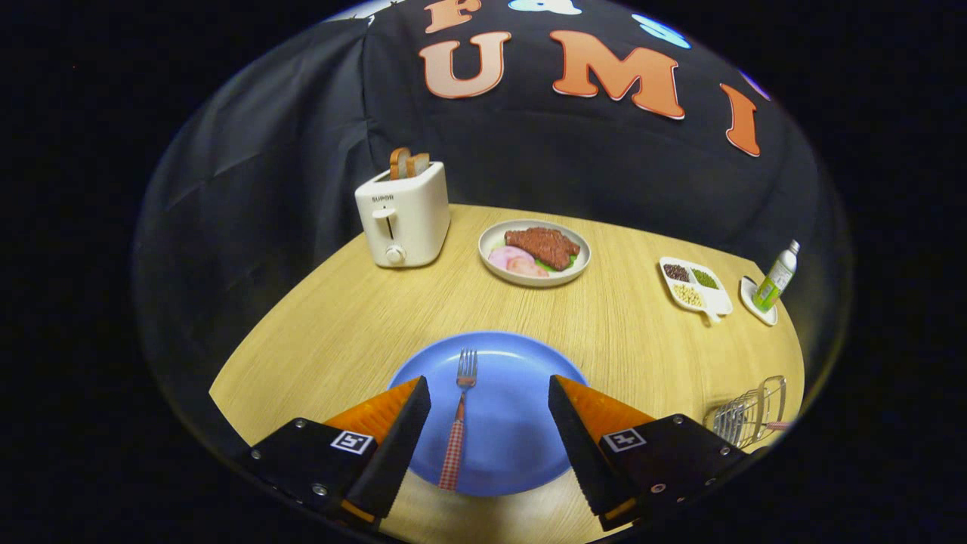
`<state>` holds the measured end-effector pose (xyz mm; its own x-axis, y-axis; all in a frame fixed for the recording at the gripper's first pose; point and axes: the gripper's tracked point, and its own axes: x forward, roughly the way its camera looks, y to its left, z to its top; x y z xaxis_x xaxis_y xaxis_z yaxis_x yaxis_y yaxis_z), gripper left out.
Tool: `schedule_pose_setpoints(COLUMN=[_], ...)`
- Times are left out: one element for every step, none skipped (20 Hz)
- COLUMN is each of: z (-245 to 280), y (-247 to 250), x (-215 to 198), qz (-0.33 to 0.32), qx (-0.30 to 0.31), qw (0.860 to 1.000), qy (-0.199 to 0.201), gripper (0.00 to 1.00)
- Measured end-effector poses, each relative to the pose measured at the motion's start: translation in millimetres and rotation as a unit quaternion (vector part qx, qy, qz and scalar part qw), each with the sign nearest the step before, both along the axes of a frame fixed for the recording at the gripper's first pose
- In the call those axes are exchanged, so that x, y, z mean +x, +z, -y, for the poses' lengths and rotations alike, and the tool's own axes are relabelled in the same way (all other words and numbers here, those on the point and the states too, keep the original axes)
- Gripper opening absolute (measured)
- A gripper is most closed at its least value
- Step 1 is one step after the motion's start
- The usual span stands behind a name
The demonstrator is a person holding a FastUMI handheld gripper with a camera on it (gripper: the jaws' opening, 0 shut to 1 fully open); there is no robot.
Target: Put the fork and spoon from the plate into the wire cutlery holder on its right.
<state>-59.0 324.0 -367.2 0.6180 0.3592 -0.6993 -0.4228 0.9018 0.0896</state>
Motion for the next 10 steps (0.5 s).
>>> schedule_pose_setpoints(z=[-4,-5,-8,-6,-6,-7,-8,-10,-12,-12], y=[-8,-15,-23,-28,-35,-41,-46,-49,-53,-55], x=[-4,-6,-9,-10,-12,-14,-14,-17,-18,-19], qz=[-0.006,-0.011,-0.016,-0.022,-0.028,-0.036,-0.042,-0.048,-0.05,-0.049], qx=[-0.004,-0.01,-0.014,-0.019,-0.023,-0.025,-0.026,-0.026,-0.026,-0.03], qw=[1.0,1.0,1.0,1.0,0.999,0.999,0.999,0.999,0.998,0.998], qy=[0.0,0.002,0.002,0.003,0.002,0.002,0.002,0.003,0.004,0.005], gripper=[0.92,0.89,0.83,0.79,0.7,0.61,0.52,0.47,0.37,0.33])
